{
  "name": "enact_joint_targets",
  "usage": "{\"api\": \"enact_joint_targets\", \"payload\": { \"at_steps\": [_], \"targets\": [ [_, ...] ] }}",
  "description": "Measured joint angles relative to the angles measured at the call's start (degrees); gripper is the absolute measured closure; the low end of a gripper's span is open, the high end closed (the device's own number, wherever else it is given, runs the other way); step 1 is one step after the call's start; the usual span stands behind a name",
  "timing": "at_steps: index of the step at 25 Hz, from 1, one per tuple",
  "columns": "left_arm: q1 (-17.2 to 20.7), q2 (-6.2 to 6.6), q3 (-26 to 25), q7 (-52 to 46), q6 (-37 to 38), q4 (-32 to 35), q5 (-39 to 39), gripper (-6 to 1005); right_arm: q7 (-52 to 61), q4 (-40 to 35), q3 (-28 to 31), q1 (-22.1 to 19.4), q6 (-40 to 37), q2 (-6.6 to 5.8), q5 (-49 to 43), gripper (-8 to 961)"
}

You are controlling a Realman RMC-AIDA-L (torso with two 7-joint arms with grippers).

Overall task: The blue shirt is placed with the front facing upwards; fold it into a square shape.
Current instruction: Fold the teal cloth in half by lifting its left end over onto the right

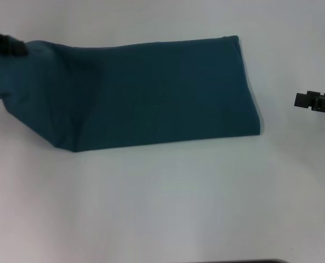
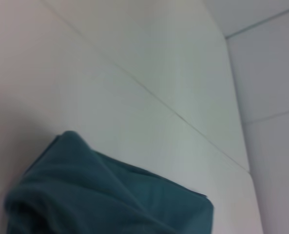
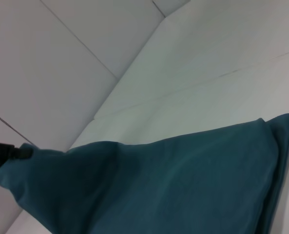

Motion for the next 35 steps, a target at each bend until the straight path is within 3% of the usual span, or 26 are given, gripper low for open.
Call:
{"api": "enact_joint_targets", "payload": {
  "at_steps": [13,22,24,29,35],
  "targets": [
    [-2.75,-0.42,1.69,-1.37,0.95,-0.65,-0.47,926,-0.01,0.34,-0.42,0.36,0.59,-0.03,-0.1,38],
    [-8.26,-4.33,3.06,-1.96,5.35,-5.56,-0.78,926,0.05,0.29,-0.47,0.56,0.51,-0.13,-0.87,38],
    [-9.2,-4.72,4.62,-2.38,4.89,-5.75,-0.8,926,0.04,0.37,-0.49,0.63,0.45,-0.13,-0.87,38],
    [-9.61,-4.66,7.16,-3.06,2.54,-5.28,-0.79,926,0.04,0.49,-0.5,0.53,0.35,-0.11,-0.87,38],
    [-6.61,-4.33,3.56,-3.04,3.03,-7.05,-0.84,927,0.04,0.51,-0.48,0.94,0.57,0.31,-0.87,37]
  ]
}}
